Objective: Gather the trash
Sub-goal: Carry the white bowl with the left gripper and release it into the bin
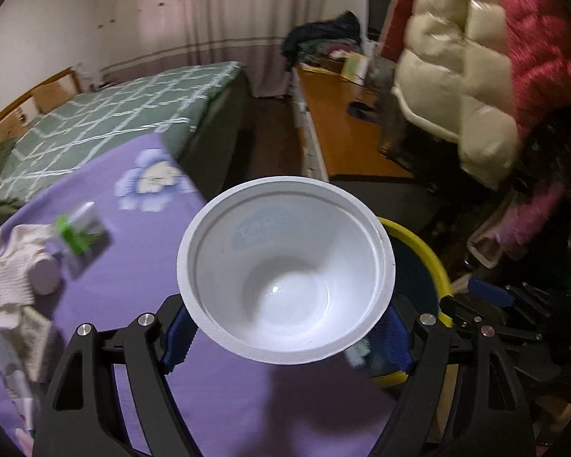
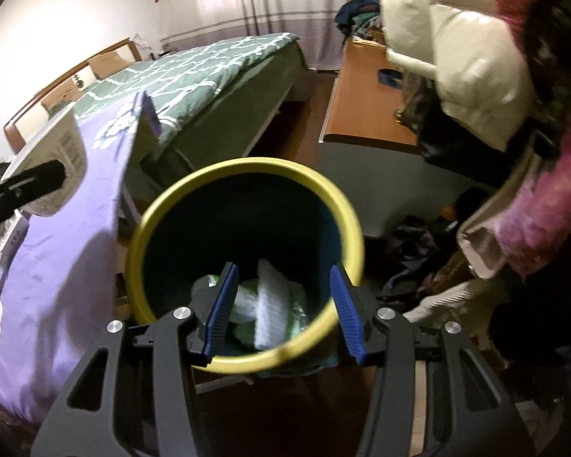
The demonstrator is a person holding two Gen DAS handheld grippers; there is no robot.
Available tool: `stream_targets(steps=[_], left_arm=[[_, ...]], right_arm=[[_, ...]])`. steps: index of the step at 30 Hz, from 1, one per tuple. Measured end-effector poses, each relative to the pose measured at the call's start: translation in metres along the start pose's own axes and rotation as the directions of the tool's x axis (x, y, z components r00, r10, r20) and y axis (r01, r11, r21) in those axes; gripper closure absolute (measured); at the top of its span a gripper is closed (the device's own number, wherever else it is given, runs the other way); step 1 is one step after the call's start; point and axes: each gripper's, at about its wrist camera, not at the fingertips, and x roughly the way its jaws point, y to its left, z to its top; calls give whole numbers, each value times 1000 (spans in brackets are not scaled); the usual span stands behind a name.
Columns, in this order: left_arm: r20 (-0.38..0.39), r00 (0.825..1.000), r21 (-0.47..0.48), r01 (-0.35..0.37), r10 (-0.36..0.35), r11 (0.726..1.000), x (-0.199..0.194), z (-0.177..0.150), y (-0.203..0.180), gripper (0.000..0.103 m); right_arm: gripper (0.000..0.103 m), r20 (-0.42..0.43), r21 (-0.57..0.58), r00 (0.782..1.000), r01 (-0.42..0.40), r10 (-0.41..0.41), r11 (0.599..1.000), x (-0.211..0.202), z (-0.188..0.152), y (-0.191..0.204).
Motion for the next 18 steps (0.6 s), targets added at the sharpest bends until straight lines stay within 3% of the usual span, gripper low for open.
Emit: stream_targets(steps=[7,10,18], left_arm=[[-77,996,19,45,-43,999,35,5,-34,23],[-96,994,-2,55,-55,999,46,9,-35,15],[-28,999,-62,32,-33,998,10,9,-5,12]], right_arm=[[51,3,36,1000,9,-9,999,-3,-2,-19],[51,-1,43,1000,2,-2,999,-1,-3,-23],[51,-7,31,1000,-24,24,999,4,-1,-15]])
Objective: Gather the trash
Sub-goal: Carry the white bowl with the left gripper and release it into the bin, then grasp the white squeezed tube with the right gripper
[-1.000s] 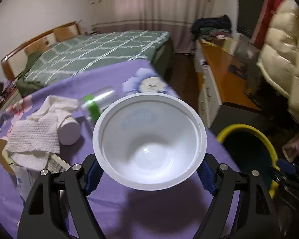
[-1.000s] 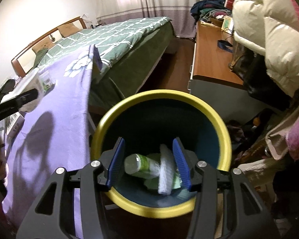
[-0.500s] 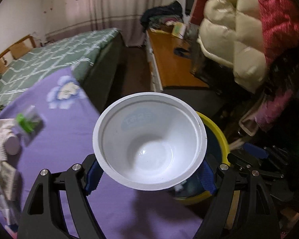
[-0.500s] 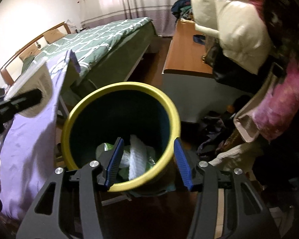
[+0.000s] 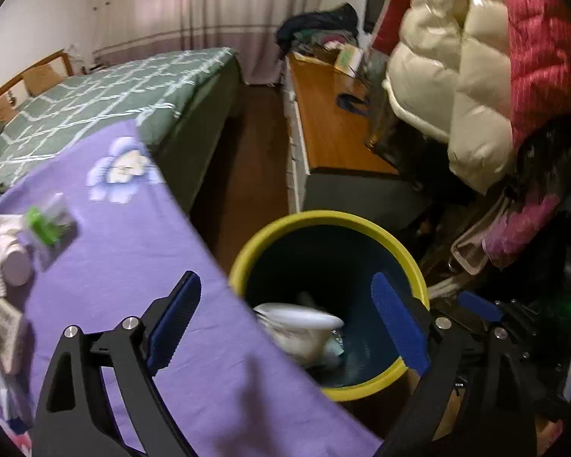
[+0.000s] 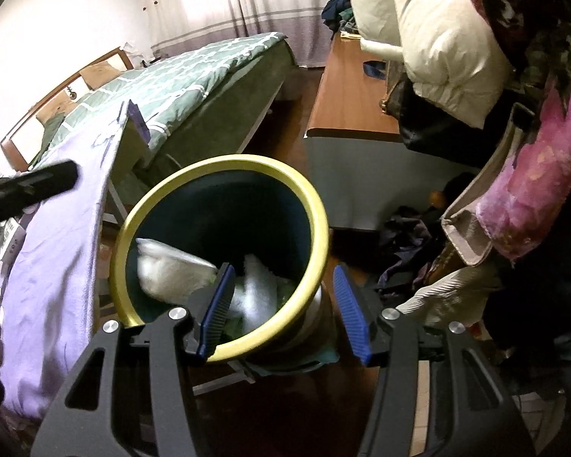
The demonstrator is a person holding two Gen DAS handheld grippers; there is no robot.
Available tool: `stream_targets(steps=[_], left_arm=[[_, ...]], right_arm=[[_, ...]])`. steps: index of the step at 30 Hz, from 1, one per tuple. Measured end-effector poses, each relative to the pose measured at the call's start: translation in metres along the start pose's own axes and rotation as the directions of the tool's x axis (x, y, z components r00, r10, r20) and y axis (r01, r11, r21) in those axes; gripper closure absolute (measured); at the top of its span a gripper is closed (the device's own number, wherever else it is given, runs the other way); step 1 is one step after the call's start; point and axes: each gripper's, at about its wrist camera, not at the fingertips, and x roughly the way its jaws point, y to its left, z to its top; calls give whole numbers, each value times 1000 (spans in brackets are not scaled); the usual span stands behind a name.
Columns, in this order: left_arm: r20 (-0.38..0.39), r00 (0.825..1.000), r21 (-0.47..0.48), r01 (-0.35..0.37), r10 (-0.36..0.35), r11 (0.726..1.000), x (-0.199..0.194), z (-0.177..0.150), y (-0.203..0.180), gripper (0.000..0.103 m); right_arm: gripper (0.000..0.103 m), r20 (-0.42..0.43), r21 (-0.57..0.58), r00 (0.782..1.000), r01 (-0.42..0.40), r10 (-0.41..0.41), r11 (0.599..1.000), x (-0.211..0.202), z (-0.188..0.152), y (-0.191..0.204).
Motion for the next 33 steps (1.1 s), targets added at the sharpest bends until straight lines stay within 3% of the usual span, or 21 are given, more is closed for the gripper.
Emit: stream_targets(steps=[9,12,18,22,25,29,33], left_arm=[[79,987,-147,-129,141,981,-76,-40,81,11],[89,970,-211,-203,226,956,-102,-62,114,10],[66,921,-342,-340,383,876,-153,-112,182,10],[44,873,-409,-428,486,806,-184,-143,220,10],[39,852,-446,-452,522,772,-200,-158,245,10],[39,827,-469,-480,561,741,-215,-170,262,10],[35,818,-476,-491,574,729,-222,-177,272,10]], right_arm=[[51,-9,-71,998,-56,55,996,1,0,42],[51,-8,-111,997,-83,83,990,-1,3,66],[51,-16,-219,986,-167,168,961,-2,5,132],[51,-38,-297,965,-258,259,919,-3,7,194],[51,-61,-342,941,-332,332,879,-7,9,239],[51,-83,-395,905,-413,416,820,-16,9,296],[57,-117,-425,873,-474,473,771,-18,8,348]])
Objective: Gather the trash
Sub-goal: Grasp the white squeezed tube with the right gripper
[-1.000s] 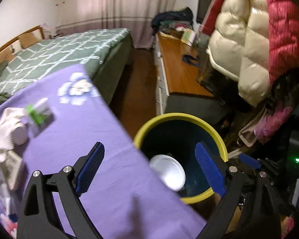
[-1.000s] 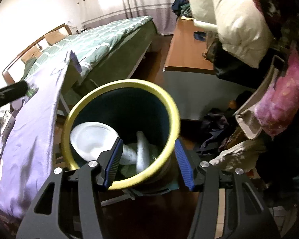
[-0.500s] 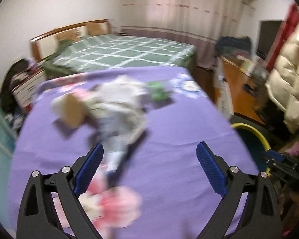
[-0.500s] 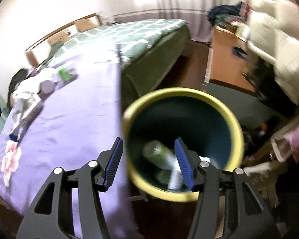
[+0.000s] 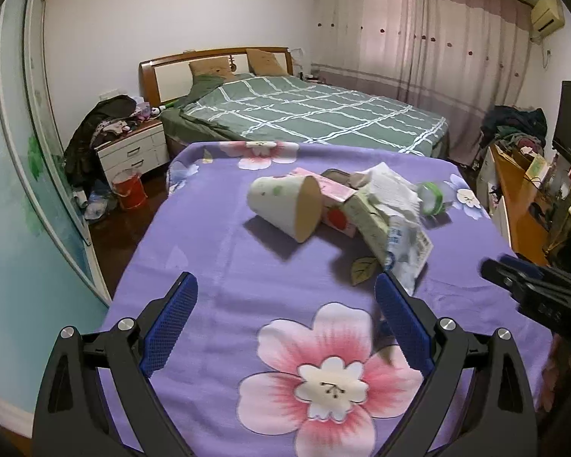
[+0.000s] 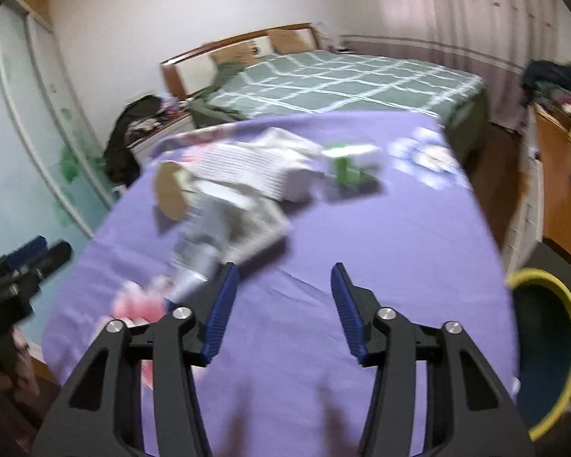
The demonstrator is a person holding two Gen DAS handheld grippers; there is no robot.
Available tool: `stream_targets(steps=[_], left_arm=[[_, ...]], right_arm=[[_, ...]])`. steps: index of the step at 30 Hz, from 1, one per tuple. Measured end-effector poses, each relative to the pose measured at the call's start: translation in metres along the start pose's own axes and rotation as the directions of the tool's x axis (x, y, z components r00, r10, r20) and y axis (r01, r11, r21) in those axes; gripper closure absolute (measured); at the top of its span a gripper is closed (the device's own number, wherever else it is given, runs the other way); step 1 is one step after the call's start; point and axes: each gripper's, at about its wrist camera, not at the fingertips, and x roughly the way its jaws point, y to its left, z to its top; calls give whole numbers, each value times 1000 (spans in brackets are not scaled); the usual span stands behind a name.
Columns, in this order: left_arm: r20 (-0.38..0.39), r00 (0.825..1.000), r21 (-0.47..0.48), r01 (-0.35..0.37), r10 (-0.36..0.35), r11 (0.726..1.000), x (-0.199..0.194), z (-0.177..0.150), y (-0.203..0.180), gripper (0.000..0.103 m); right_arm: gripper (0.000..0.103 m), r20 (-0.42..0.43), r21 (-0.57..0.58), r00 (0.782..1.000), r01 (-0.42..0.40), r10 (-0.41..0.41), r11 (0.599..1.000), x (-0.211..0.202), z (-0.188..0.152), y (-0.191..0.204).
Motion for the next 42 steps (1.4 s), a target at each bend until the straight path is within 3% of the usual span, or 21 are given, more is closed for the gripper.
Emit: stream_targets(steps=[5,15,17,18,19,25,32,33,36,42], left_arm=[[-12,1000,-5,-3,3,1000,5,-2,8,10],[-32,999,-9,16,-17,1000,14,-4,7,10],[-36,999,-9,22,-22,1000,15,-5,6,10],[-37,999,-9,24,-24,1000,15,-5,7,10],[-39,999,-8,24,-25,1000,15,-6,6,10],[-38,999,-9,26,-26,1000,15,-7,5,10],[-31,999,-3,35,-35,999,12,-8,-3,10],[-28,999,-4,34,-34,999,10,-8,-4,10],[-16,1000,-2,17,-17,1000,4,-8,-1,10],[18,999,-32,-45,46,998,-9,-4,25,10]], right_arm=[[56,-39,-16,999,-35,34,999,31,12,33],[57,-75,-49,997,32,-36,998,63,12,54],[75,-88,-52,996,22,-26,998,65,9,55],[90,-94,-53,995,15,-20,998,65,8,54],[95,-96,-53,995,8,-13,999,64,7,53],[102,-84,-36,996,-35,32,999,43,-2,40],[102,-62,-3,997,-46,46,999,27,-4,29],[96,-66,6,996,-51,51,999,30,-3,29],[66,-51,-4,998,-47,46,999,35,1,39],[40,-44,-25,999,-9,8,1000,53,10,64]])
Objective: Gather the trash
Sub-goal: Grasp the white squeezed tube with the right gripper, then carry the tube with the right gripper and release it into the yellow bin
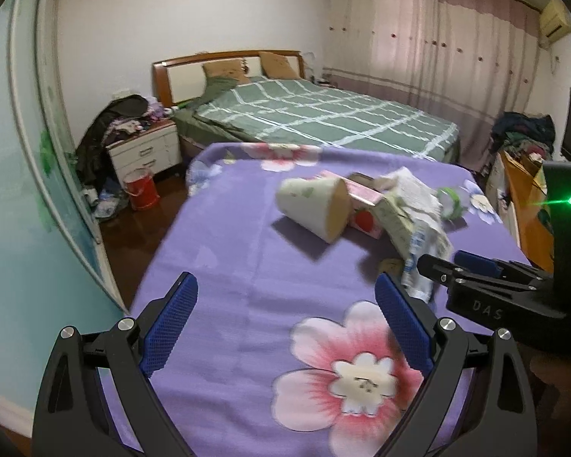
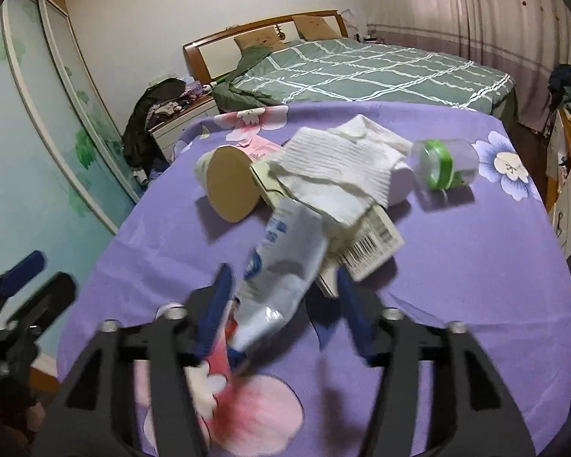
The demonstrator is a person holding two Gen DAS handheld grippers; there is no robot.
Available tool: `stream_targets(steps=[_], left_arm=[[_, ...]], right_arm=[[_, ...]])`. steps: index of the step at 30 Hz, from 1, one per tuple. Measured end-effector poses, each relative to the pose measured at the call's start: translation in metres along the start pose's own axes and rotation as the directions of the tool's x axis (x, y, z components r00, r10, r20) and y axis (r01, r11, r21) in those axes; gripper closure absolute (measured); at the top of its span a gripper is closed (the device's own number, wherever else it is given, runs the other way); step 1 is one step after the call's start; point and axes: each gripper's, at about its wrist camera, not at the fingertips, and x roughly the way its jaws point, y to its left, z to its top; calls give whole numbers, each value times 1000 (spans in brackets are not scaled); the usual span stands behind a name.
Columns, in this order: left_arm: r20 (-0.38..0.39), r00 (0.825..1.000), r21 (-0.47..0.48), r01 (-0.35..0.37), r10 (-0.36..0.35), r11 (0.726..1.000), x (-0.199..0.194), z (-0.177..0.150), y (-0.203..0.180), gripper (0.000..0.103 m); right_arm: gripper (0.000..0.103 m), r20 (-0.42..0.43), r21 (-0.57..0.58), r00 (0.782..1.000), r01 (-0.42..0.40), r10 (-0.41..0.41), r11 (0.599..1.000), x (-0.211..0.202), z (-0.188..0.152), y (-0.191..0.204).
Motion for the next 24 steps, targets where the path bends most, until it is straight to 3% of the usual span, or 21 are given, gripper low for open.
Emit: stream_targets(steps=[6,7,9,12,14,17,24], left_arm=[[-8,1000,-41,-16,16,999,3,-2,24,10],[-12,1000,-44,-15,14,999,5,-2,25,10],[-17,1000,-48,-9,8,999,7,-4,27,10],[-22,1000,-51,-3,2,999,10,-6,29,10],[-23,1000,-55,-2,1,998,11,-7,30,10],[-24,1000,-59,1,-2,998,12,-9,30,10],[-31,999,-51,5,-7,999,13,-10,25,10]], right_arm=[[38,-23,-38,993,117,-118,992,23,4,13],[40,-34,-46,991,126,-128,991,28,3,15],[54,-37,-57,990,134,-136,989,31,-1,17],[62,-29,-67,993,115,-117,991,26,-3,19],[87,-30,-59,996,84,-86,995,19,-4,18],[98,-31,-40,999,34,-35,999,7,-6,12],[99,-4,8,999,-36,36,999,-36,-20,-15]])
